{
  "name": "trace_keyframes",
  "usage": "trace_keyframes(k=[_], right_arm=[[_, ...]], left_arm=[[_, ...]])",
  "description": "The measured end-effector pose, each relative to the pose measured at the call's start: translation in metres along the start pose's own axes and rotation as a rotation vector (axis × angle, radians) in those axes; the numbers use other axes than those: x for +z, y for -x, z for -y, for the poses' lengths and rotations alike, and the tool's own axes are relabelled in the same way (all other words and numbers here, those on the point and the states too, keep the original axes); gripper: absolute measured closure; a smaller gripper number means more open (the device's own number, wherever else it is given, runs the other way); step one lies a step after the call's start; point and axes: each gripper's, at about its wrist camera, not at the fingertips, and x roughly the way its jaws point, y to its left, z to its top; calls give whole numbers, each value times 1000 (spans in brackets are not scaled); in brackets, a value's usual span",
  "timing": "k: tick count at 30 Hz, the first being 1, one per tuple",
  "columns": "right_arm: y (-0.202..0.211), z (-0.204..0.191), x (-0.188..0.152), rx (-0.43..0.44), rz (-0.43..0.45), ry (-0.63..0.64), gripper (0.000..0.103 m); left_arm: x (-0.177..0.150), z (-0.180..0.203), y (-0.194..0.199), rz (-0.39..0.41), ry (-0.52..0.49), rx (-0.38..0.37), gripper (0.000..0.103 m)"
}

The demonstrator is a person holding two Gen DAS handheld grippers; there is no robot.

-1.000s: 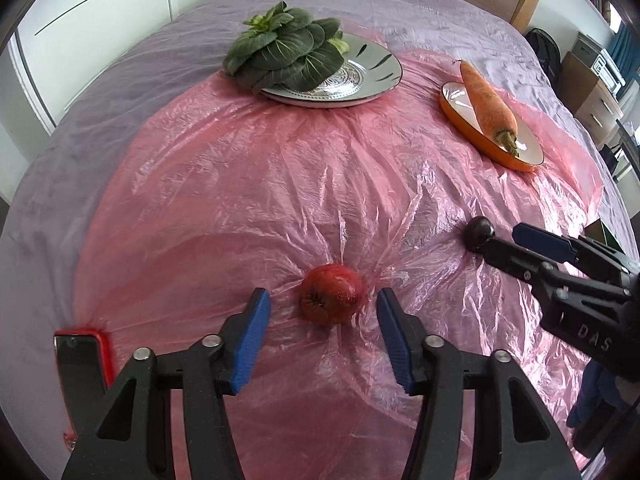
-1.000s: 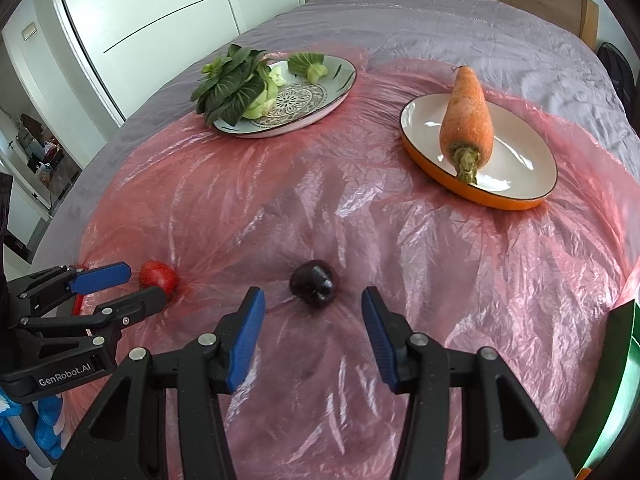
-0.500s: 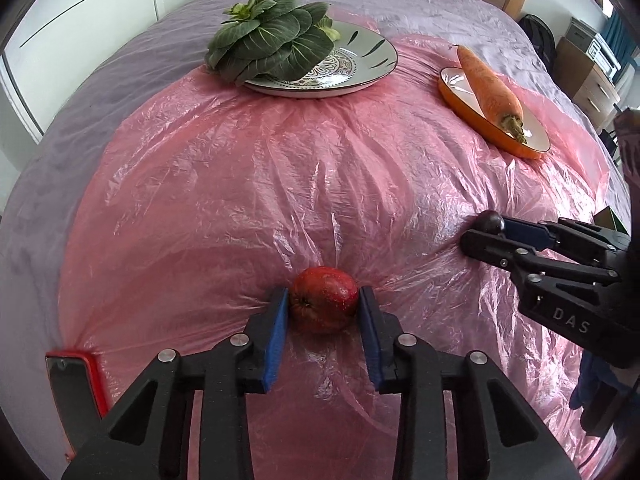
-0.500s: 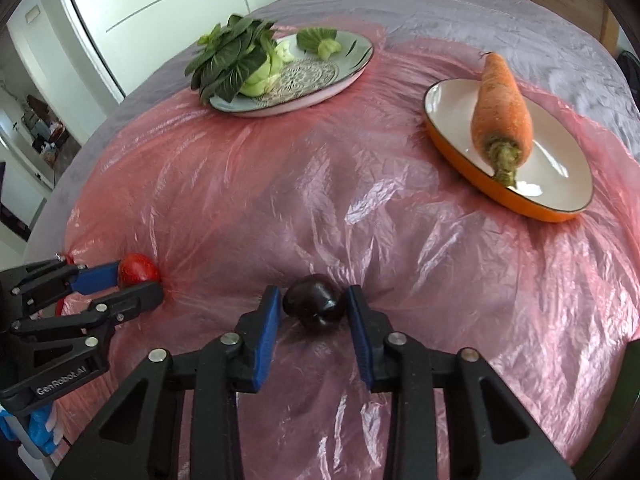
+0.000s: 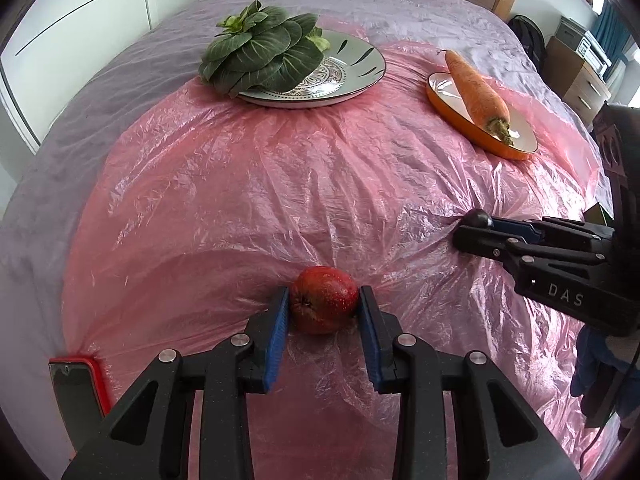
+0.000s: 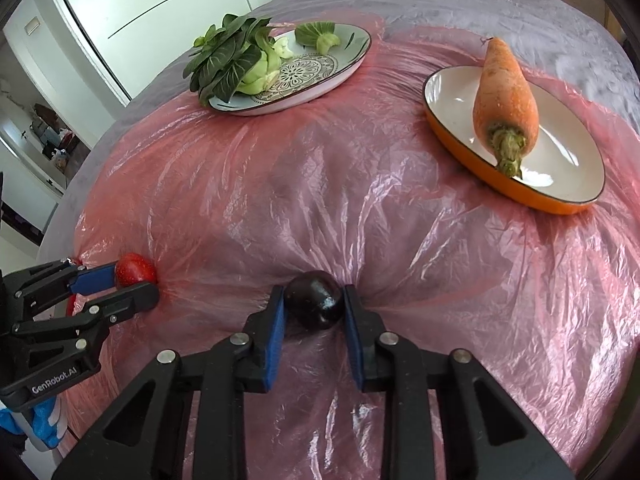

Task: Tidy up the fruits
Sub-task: 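Grasp the red apple with the left gripper while the right gripper grasps the dark plum, then carry the red apple and dark plum over the green tray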

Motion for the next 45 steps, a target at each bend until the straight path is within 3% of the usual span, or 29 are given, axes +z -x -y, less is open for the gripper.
trace_keyframes(k=[15, 23, 35, 41, 45], right_arm=[[43, 2, -10, 55, 91, -67, 66], [80, -10, -40, 99, 110, -79, 66], [131, -16, -148, 124, 28, -121, 66], [163, -1, -226, 109, -70, -208, 66], [200, 26, -281, 50, -103, -318, 66]], left_arm=[[6, -1, 31, 52, 25, -34, 74], [-8, 20, 46, 37, -13, -40, 74], [-64, 117, 74, -55, -189, -154, 74], [-106, 183, 88, -143, -341, -255, 74], [-132, 235, 93, -197, -446, -341, 74]])
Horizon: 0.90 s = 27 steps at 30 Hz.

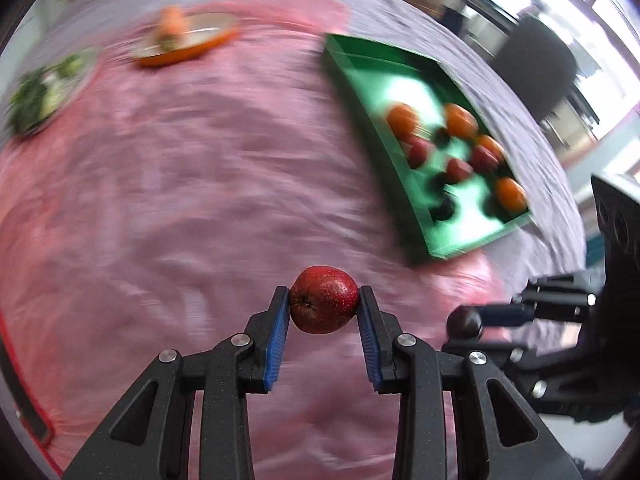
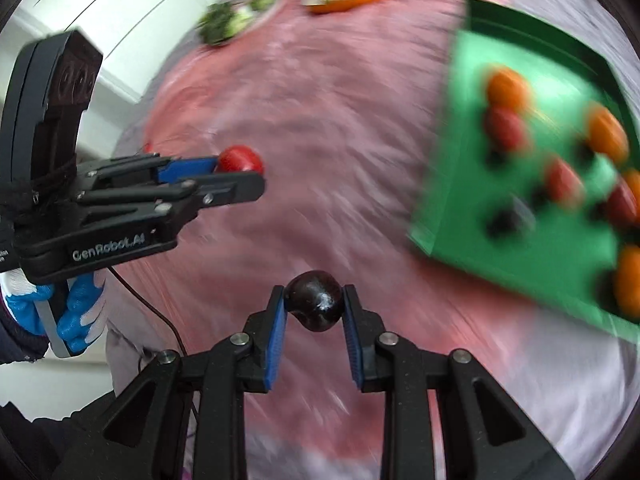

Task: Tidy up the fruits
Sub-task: 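Carry the red apple and dark plum over the green tray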

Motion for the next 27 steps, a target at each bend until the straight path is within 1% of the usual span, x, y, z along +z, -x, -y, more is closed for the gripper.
trace_keyframes(k=[2, 5, 9, 11, 13, 15, 19, 21, 23, 27], right_arm=[[16, 20, -14, -40, 5, -48, 66], [40, 51, -24, -101, 34, -99, 66], [66, 91, -14, -176, 94, -124, 66], [77, 109, 0, -201, 138, -122, 66], [82, 119, 15, -222, 172, -110, 66], [86, 132, 33, -239, 215, -100, 66], [89, 153, 76, -253, 306, -90, 66], [83, 164, 96, -258, 332, -92, 66], [75, 177, 115, -274, 345, -93, 66], [55, 194, 139, -296, 344, -98, 65]], left_arm=[[8, 22, -6, 0, -37, -36, 74], [32, 52, -11, 38, -92, -71, 74], [76, 76, -18, 114, -124, -85, 74], [97, 80, -21, 148, -124, -78, 74], [119, 81, -28, 178, -119, -61, 74], [142, 81, -35, 203, -113, -27, 74], [174, 77, -55, 224, -98, 41, 74], [185, 73, -69, 215, -96, 81, 74], [191, 68, -83, 200, -84, 105, 74], [196, 59, -103, 180, -68, 137, 74]])
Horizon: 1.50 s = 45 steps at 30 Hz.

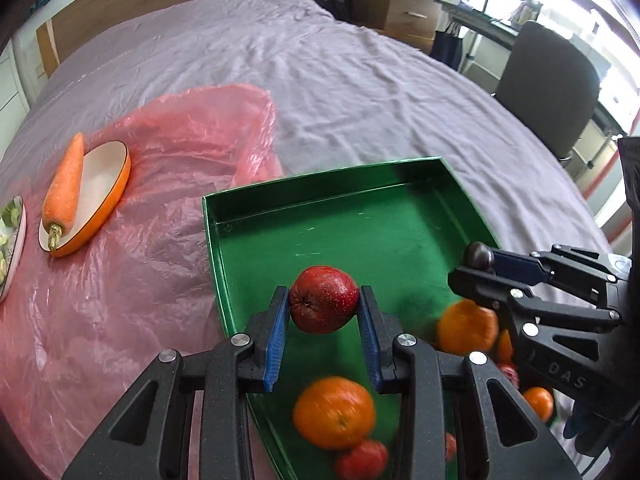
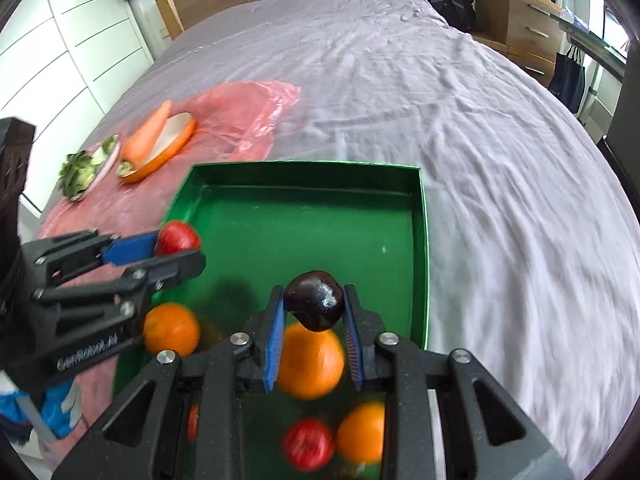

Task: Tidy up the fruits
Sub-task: 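Carry the red apple and dark plum over the green tray, then lower the apple and plum into the tray and open both grippers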

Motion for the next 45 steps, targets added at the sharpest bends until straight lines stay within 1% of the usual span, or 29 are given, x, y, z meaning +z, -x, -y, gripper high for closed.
trace_keyframes(k=[3, 7, 11, 16, 23, 24, 25, 26, 27, 31, 35, 38, 40, 45], right_arm=[[-19, -3, 4, -15, -9, 9, 65], [-32, 0, 3, -23, -16, 4, 65], [-43, 1, 3, -32, -26, 6, 64], [-45, -2, 4, -42, -16, 17, 63], [-46, -3, 6, -59, -22, 21, 60], [-45, -3, 6, -63, -18, 18, 58], [-42, -3, 5, -59, -11, 14, 42], [-41, -3, 4, -57, -5, 11, 29], [-39, -4, 4, -60, 1, 10, 12], [-35, -6, 4, -67, 10, 15, 11], [-26, -6, 3, -72, 25, 8, 11], [-17, -7, 3, -79, 42, 3, 11], [-12, -7, 2, -84, 54, -1, 7], [-1, -6, -2, -87, 73, -18, 4]], left_arm=[[0, -3, -12, -11, -1, 11, 74], [1, -4, -20, -14, -14, 26, 74], [0, -7, -28, -27, -2, 28, 74], [-1, -4, -29, -17, -17, 44, 74], [-3, -6, -27, -21, 2, 47, 73], [-3, -6, -26, -21, 5, 47, 73], [-4, -6, -24, -17, 8, 48, 70], [-4, -6, -23, -11, 7, 49, 68], [-4, -5, -21, -9, 5, 52, 67], [-4, -3, -17, -1, -4, 65, 66], [-5, 0, -8, 17, -9, 77, 59], [-5, 1, -3, 26, -13, 81, 58], [-6, 2, -1, 28, -13, 80, 57], [-8, 2, 7, 38, -13, 80, 56]])
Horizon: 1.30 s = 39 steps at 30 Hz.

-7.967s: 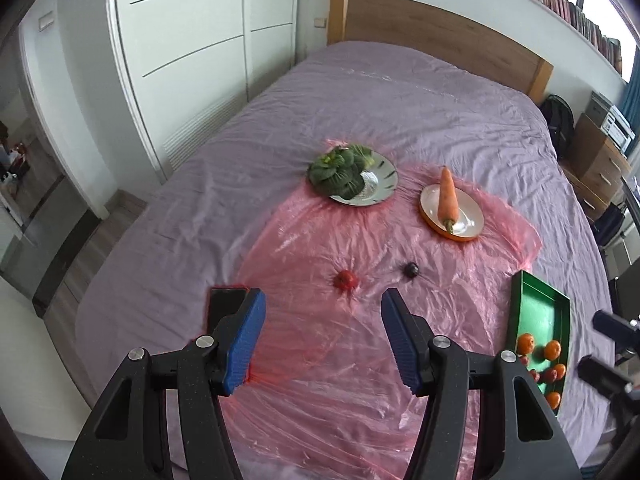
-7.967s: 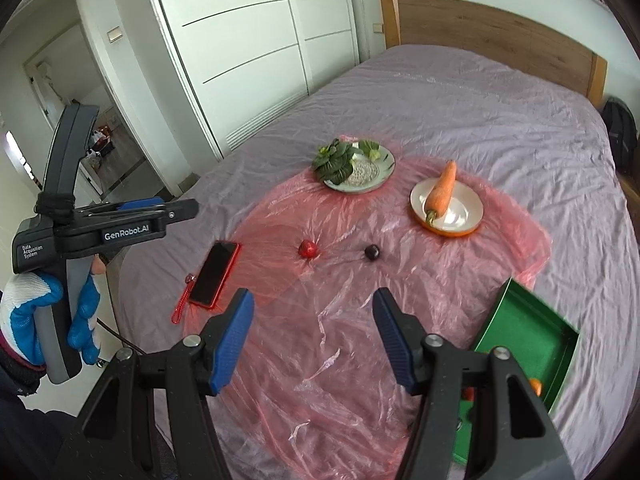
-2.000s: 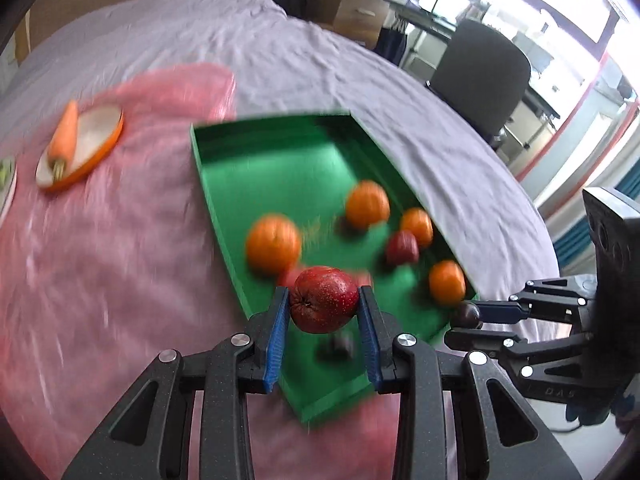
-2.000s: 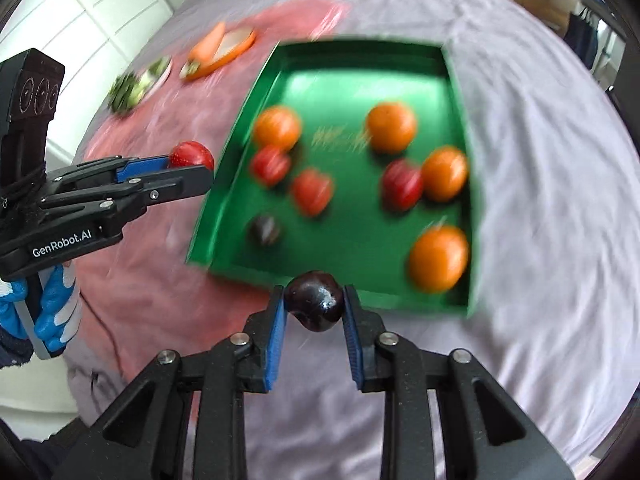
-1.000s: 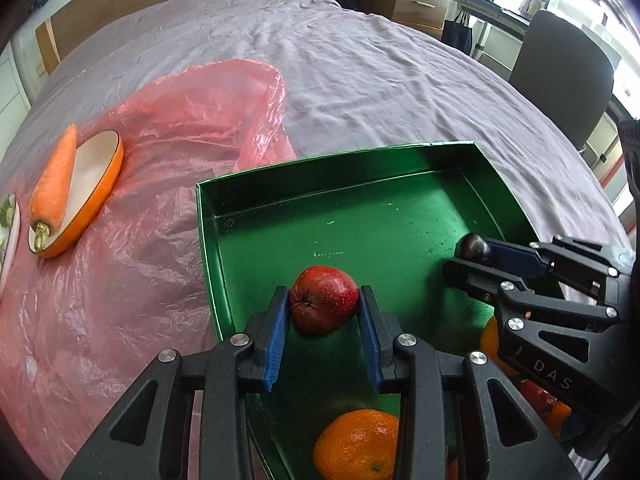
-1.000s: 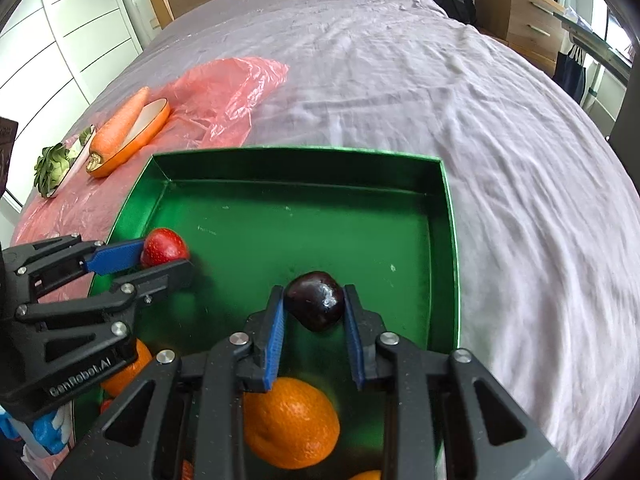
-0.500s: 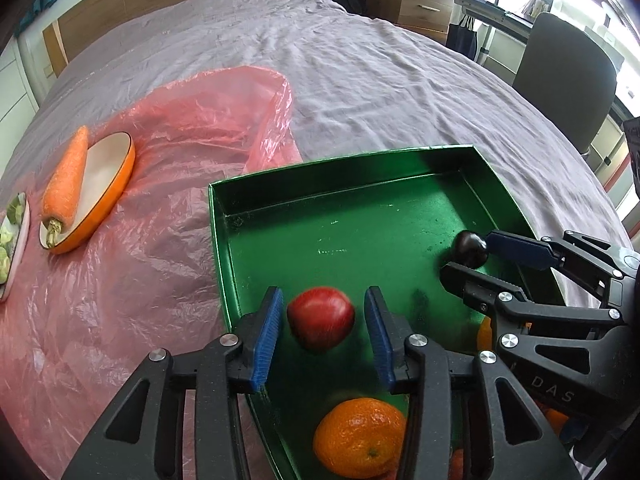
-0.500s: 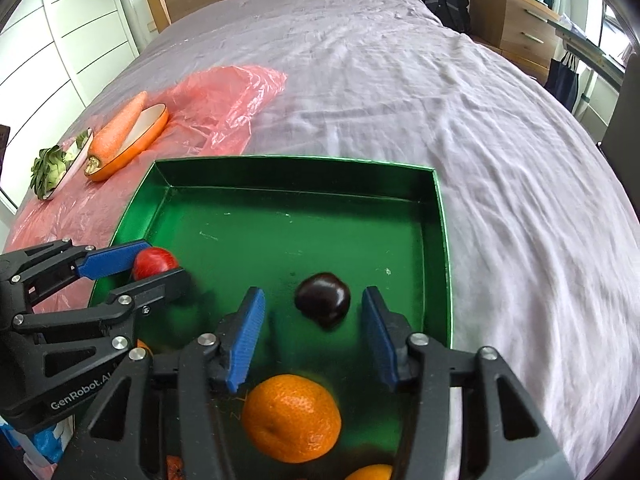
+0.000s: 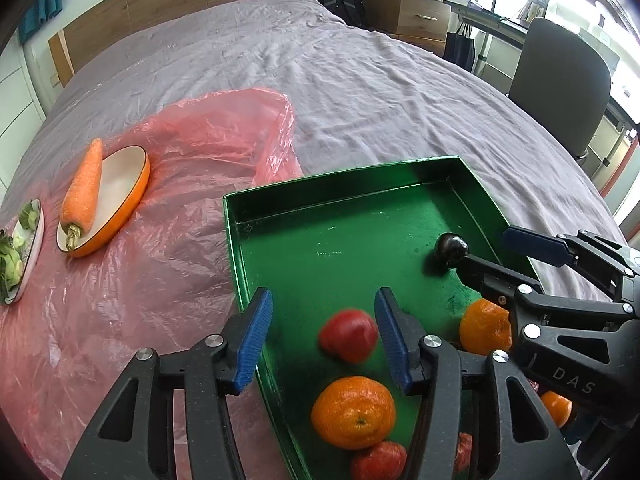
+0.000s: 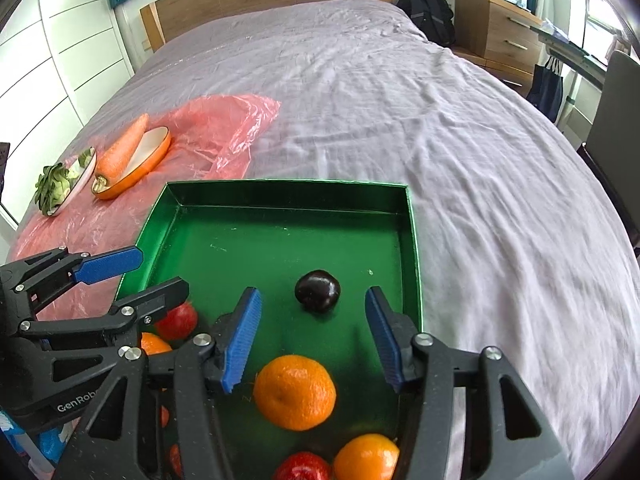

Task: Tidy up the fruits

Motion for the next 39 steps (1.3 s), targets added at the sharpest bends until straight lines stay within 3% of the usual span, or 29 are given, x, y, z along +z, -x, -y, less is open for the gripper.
trace_keyframes(k=[26, 39], right_arm=[[28, -7, -18, -7, 44, -30, 0], [44, -34, -44, -13, 55, -27, 0]], left_arm=[[-12, -6, 31, 61, 26, 22, 53], [-63, -35, 67, 120, 127, 75, 52]])
